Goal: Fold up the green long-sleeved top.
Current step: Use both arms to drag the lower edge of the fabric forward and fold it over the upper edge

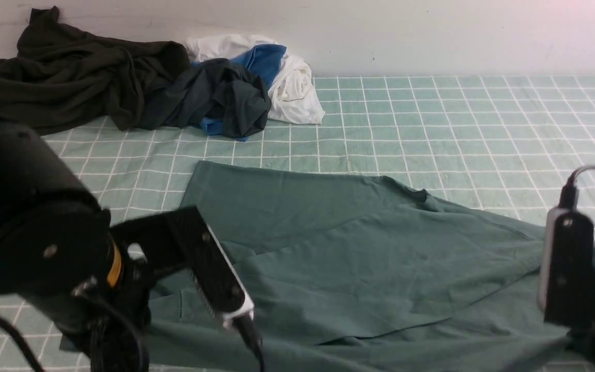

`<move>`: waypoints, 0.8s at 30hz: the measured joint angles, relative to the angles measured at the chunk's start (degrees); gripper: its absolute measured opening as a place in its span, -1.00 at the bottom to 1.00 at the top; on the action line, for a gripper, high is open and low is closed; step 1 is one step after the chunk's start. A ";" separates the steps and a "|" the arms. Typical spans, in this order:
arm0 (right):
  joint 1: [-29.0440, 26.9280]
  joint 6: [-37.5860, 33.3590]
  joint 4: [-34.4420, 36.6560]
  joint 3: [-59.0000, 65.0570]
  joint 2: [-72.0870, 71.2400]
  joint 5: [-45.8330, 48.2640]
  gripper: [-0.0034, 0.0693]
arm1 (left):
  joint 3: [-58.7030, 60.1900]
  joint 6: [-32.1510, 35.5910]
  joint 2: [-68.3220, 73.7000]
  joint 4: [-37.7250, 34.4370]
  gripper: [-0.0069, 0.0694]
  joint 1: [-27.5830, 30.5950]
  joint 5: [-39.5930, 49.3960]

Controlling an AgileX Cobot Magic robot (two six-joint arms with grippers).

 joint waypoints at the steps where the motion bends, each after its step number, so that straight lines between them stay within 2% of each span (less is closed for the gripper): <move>1: -0.98 0.00 0.00 -0.71 0.44 -0.23 -0.86 | -1.62 0.42 1.07 0.06 -0.77 0.73 0.00; 4: -5.83 0.00 0.21 -4.39 3.23 -1.57 -0.86 | -7.99 2.95 6.17 0.05 -0.77 5.12 0.00; 12: -12.97 0.00 0.49 -14.94 16.15 -3.34 -0.86 | -26.61 6.73 22.13 0.00 -0.77 13.53 -3.38; 20: -16.66 0.00 0.18 -25.79 32.29 -12.54 -0.86 | -42.63 9.84 36.47 0.00 -0.77 18.60 -6.40; 24: -17.14 0.64 -0.22 -30.86 40.51 -17.44 -0.85 | -47.45 9.63 43.58 0.00 -0.77 21.53 -11.87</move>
